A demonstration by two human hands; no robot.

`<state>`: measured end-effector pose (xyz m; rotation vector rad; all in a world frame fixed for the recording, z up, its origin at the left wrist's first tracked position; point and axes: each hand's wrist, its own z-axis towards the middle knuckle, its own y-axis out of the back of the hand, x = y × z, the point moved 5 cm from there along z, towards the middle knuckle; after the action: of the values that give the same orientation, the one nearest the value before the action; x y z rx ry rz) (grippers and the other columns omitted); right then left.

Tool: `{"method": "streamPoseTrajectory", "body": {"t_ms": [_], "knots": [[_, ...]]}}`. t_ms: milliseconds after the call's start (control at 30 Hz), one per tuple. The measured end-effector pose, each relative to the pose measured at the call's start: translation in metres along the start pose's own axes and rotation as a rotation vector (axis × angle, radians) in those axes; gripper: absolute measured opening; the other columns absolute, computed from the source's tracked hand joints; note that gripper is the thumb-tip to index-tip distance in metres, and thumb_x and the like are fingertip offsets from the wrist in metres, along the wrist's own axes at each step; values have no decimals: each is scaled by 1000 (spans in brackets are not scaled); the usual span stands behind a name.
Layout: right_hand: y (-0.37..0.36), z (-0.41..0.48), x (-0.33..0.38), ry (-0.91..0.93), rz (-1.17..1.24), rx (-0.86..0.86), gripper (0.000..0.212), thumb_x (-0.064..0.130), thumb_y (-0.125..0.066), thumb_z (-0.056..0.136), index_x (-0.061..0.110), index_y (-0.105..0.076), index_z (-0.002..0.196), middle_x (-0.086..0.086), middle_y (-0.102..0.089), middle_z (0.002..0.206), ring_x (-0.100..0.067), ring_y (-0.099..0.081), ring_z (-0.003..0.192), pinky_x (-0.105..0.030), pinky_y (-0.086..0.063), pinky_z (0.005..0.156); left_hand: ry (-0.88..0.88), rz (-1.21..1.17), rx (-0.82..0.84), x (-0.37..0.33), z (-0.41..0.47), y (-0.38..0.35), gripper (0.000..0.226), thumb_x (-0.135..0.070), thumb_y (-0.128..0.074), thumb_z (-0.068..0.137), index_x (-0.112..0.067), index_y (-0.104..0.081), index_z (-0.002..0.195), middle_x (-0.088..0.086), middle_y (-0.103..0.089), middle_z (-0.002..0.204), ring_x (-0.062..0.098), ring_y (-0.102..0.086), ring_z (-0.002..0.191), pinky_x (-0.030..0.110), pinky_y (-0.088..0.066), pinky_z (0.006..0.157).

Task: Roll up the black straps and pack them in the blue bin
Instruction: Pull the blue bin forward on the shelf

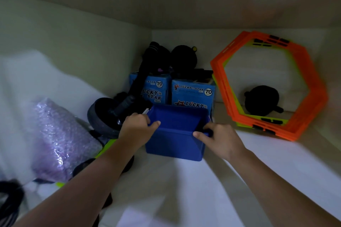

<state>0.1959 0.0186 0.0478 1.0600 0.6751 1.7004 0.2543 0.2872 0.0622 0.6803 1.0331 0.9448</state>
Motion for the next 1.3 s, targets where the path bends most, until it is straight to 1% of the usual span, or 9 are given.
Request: {"method": "streamPoseTrajectory", "body": {"t_ms": [133,267,400,500,733,900,1033,1167,1300], "knots": [[4,-5,-12,-9,2,-41,53,75,-51,80,25,-69,89,5,-69,75,-15,-64,69,-34,-52,60,-19,-79,3,-2,-1,-7,40,-55,-63,86,-18,-70,76,-1,-69,86,18,-64,87,29,-48,74],[19,-18,-36,-33,-10,-66,56,76,-46,78,26,-69,88,8,-69,74,-13,-63,68,-32,-51,58,-71,-119,38,-18,-5,-25,35,-57,-64,82,-24,-67,71,-1,-68,84,18,-65,84,40,-49,90],[44,-42,-68,-65,-43,-95,50,69,-51,82,25,-71,91,9,-69,78,-11,-62,71,-30,-50,61,-202,-146,18,-55,-20,-39,27,-46,-69,83,-20,-77,87,2,-69,96,21,-63,95,28,-44,80],[64,-66,-89,-97,-67,-118,45,66,-54,84,25,-72,92,9,-69,81,-11,-62,74,-29,-48,63,-252,-198,-35,-80,-39,-43,23,-35,-73,83,-17,-80,95,3,-70,102,21,-62,100,22,-42,83],[109,-138,-113,-174,-43,-164,28,60,-63,84,33,-69,92,13,-68,82,3,-58,66,-16,-38,59,-297,-324,-11,-115,-93,-43,7,-33,-70,85,-31,-75,89,-13,-62,98,0,-55,83,1,-33,73],[129,-188,-108,-179,-43,-175,36,64,-61,81,33,-70,97,15,-67,87,-5,-61,63,-8,-39,61,-317,-439,22,-118,-143,-27,6,-26,-75,82,-31,-74,86,-12,-61,98,2,-63,80,10,-51,74],[139,-225,-92,-193,6,-183,43,72,-56,82,35,-70,100,16,-67,89,-6,-64,68,-16,-47,63,-280,-463,22,-111,-183,-8,12,-23,-79,80,-30,-76,89,-15,-62,103,-5,-62,91,-3,-42,69],[148,-257,-78,-210,20,-217,44,72,-53,79,37,-69,101,17,-65,90,-6,-64,70,-27,-53,61,-223,-530,37,-109,-215,4,18,-23,-80,79,-38,-72,86,-16,-61,107,-11,-66,71,-2,-41,63],[154,-268,-70,-212,-11,-189,57,75,-50,79,35,-70,114,17,-63,89,-5,-64,66,-29,-55,60,-271,-501,-17,-110,-229,11,10,-41,-74,81,-42,-71,91,-20,-61,105,10,-67,83,15,-54,71]]}}
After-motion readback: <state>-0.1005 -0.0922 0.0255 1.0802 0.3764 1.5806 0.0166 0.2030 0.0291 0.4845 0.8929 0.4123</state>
